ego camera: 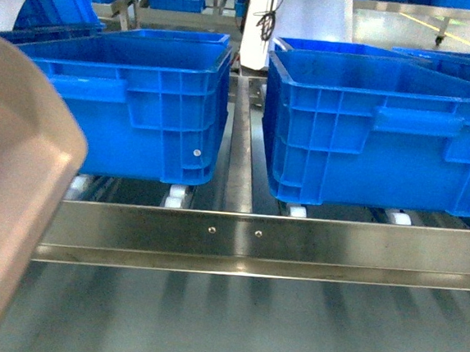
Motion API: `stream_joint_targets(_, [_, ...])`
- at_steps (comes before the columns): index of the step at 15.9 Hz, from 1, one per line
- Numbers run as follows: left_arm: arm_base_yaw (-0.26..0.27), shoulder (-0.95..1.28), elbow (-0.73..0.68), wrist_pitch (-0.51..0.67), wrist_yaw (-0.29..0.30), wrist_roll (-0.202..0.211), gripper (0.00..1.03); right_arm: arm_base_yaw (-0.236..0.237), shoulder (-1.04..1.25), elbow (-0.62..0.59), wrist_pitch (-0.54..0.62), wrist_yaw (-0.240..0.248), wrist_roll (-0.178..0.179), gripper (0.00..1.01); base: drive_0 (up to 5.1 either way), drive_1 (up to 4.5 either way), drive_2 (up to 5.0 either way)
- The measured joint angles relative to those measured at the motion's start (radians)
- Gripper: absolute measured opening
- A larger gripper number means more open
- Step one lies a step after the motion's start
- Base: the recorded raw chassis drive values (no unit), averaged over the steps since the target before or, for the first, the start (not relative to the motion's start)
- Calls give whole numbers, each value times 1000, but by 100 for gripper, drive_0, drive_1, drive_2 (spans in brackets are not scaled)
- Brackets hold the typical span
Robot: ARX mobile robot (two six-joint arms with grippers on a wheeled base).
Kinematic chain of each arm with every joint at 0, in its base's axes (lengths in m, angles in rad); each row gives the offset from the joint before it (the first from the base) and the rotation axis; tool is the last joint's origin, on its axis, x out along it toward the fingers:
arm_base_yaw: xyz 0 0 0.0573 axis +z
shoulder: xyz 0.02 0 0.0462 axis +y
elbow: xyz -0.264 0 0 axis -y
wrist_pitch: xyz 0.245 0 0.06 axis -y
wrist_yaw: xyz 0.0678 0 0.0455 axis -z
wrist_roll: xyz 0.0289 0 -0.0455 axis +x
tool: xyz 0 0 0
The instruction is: Place part in tray to right shelf
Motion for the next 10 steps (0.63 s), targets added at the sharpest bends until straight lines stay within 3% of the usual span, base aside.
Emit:
stream_joint_targets(1, [6,-33,-61,17,19,79,13,-29,-28,-26,-11,-5,10,60,0,0,0])
stream_joint_targets(2, [10,-71,-125,34,48,127,13,-50,-56,-50,-22,-25,14,47,0,0,0])
stream_joint_targets(5, [50,-174,-256,60,67,170,13,-107,-142,-90,-58,-89,15,10,0,0,0])
stream_joint_targets(6, [55,-212,-294,60,78,172,13,-175,-168,-103,-75,-167,13,1,0,0,0])
stream_joint_targets(7, [78,-244,-322,55,119,173,13,-216,-193,-115,-90,-176,19,2,0,0,0])
stream_joint_targets(8, [122,-281,-352,47,155,173,13,-214,-214,-124,-104,-187,21,2,0,0,0])
stream_joint_targets(10, [132,-349,-397,27,153,173,13,-208,-252,-132,-126,-190,21,2,0,0,0])
